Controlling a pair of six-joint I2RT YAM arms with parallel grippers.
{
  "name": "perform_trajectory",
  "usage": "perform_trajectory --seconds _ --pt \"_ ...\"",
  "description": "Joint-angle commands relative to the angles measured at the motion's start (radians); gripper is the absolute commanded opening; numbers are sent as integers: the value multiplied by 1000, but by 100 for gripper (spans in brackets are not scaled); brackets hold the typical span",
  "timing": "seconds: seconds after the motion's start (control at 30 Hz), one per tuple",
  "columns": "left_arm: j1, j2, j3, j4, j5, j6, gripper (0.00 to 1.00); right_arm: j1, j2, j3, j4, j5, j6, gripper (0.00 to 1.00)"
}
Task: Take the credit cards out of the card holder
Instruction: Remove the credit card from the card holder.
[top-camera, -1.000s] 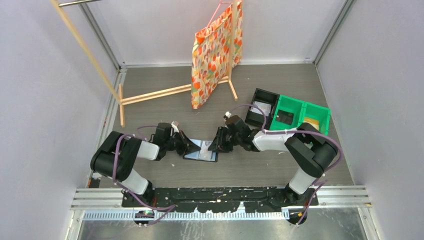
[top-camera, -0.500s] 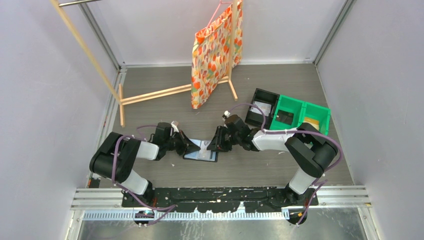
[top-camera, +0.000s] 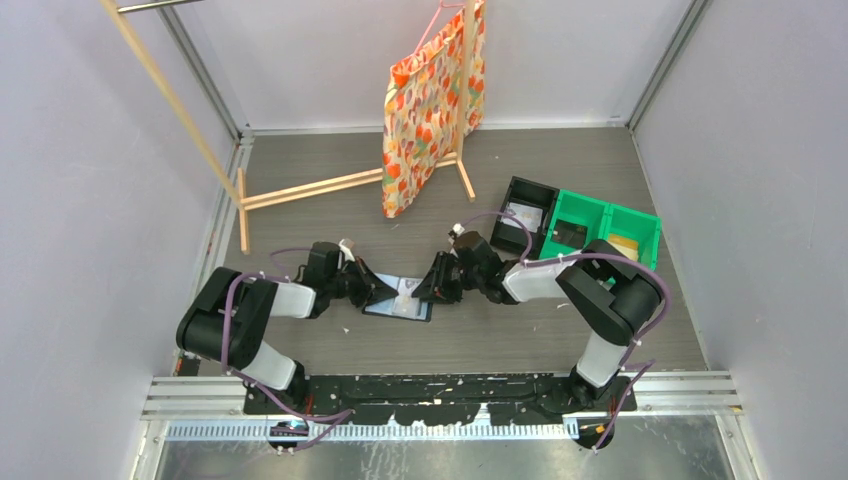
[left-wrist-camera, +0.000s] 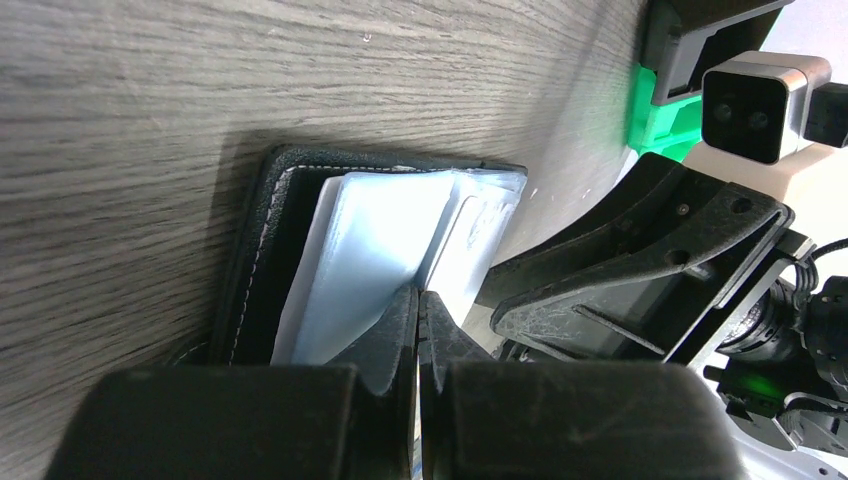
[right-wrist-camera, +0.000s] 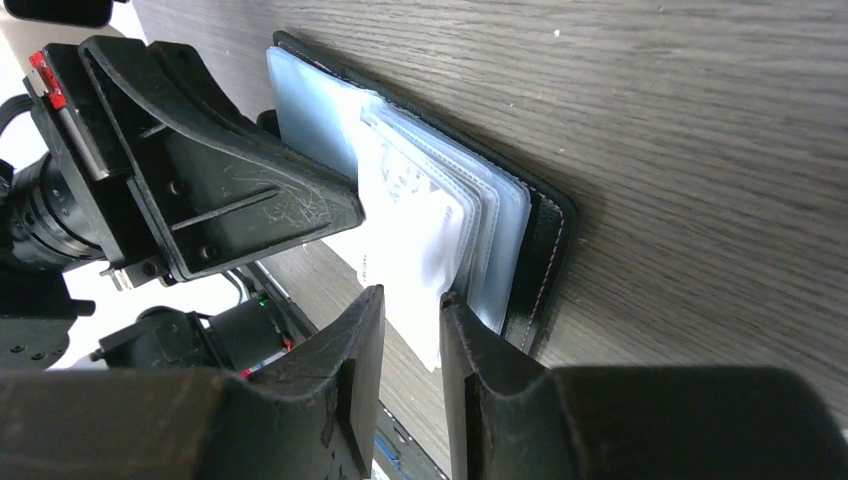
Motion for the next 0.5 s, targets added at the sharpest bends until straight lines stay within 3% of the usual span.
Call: perform_trajectory --seconds 0.0,0.23,0.47 --pt "-21 -24 29 54 119 -24 1 12 10 -4 206 -21 71 31" --pt "-21 -23 7 39 100 -9 2 -6 4 -59 320 -27 128 30" --pt "-21 -106 21 -80 61 24 21 -10 35 -56 340 -43 138 30"
